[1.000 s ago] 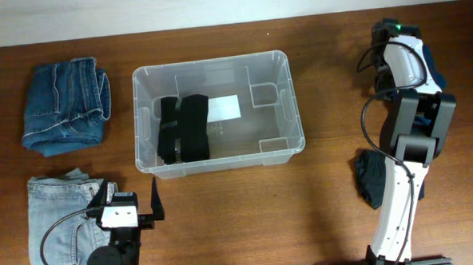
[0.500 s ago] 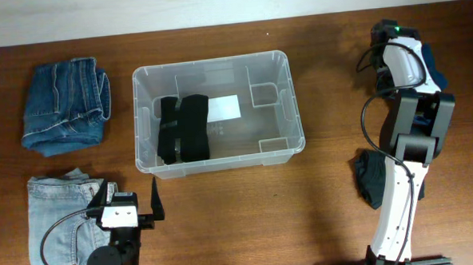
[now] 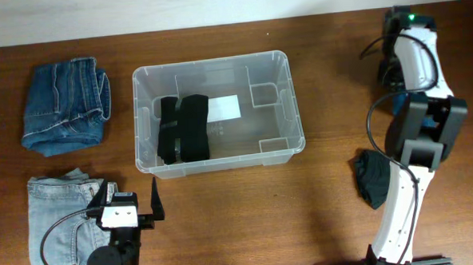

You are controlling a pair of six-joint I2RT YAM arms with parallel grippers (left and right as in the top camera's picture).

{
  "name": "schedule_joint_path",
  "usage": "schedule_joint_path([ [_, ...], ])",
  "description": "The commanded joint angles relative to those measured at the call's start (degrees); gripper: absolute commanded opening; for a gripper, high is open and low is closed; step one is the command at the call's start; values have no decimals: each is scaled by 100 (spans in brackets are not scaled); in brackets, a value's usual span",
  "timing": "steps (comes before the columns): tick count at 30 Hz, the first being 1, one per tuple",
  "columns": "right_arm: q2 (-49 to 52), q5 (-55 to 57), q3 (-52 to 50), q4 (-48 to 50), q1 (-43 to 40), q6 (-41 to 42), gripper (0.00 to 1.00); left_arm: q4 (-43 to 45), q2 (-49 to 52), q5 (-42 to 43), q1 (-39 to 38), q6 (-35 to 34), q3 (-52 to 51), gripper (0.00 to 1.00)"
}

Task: Pack container
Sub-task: 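Lower the right gripper and grasp the folded teal garment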

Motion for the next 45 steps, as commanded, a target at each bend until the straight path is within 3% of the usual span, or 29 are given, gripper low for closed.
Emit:
schedule_joint_path([
  [1, -1224, -1071, 313, -197, 20, 114, 39, -9, -33, 63, 9, 52, -24, 99],
  [9, -2688, -1504, 313, -881, 199, 109, 40, -9, -33, 63, 9, 52, -24, 99],
  [15, -2911, -1495, 273, -866, 181, 9, 58, -9, -33, 63, 9, 52, -24, 99],
  [21, -2302, -1333, -42, -452, 247, -260, 67, -9, -33, 63, 9, 52, -24, 99],
  [24, -1777, -863, -42, -188, 280, -260, 80, -9, -33, 63, 9, 52, -24, 99],
  [27, -1226, -289, -42, -96, 284, -254, 86, -9, -33, 63, 9, 52, -24, 100],
  [35, 79, -50, -42, 192, 391, -260, 89, -9, -33, 63, 9, 52, -24, 99],
  [45, 645, 463, -50, 570, 564, -256, 93, -9, -33, 63, 9, 52, -24, 99],
])
